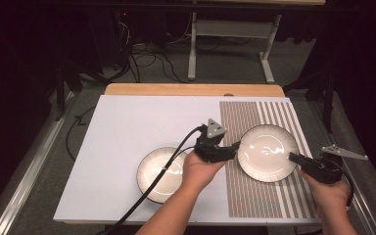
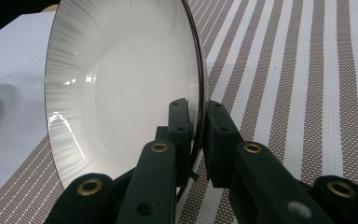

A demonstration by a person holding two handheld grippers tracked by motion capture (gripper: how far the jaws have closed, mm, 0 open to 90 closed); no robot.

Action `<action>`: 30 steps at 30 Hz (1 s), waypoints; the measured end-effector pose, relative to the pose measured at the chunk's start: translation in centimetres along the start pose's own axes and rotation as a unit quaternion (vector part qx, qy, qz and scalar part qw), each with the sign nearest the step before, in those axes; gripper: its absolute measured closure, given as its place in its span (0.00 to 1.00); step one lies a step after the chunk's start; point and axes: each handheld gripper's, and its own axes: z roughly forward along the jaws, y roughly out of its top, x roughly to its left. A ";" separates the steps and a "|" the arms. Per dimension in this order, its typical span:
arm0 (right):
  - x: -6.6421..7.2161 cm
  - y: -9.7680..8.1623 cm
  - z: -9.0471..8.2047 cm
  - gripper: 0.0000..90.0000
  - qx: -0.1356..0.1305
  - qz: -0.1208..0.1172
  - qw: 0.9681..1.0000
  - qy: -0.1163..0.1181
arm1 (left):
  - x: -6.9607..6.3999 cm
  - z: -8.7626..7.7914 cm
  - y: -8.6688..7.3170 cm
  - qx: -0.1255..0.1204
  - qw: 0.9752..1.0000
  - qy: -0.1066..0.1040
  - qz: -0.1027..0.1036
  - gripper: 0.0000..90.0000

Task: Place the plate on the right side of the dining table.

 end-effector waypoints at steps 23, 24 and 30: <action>0.0 0.2 1.3 0.91 0.024 0.020 0.999 -0.026 | 11.8 -16.1 -8.6 -0.049 0.992 0.112 -0.040 0.02; 0.0 0.2 1.3 0.91 0.024 0.021 0.999 -0.027 | 12.1 -16.6 -9.0 -0.051 0.991 0.115 -0.043 0.01; 0.1 0.3 1.4 0.91 0.023 0.022 0.999 -0.032 | 13.4 -19.0 -11.0 -0.061 0.989 0.126 -0.050 0.00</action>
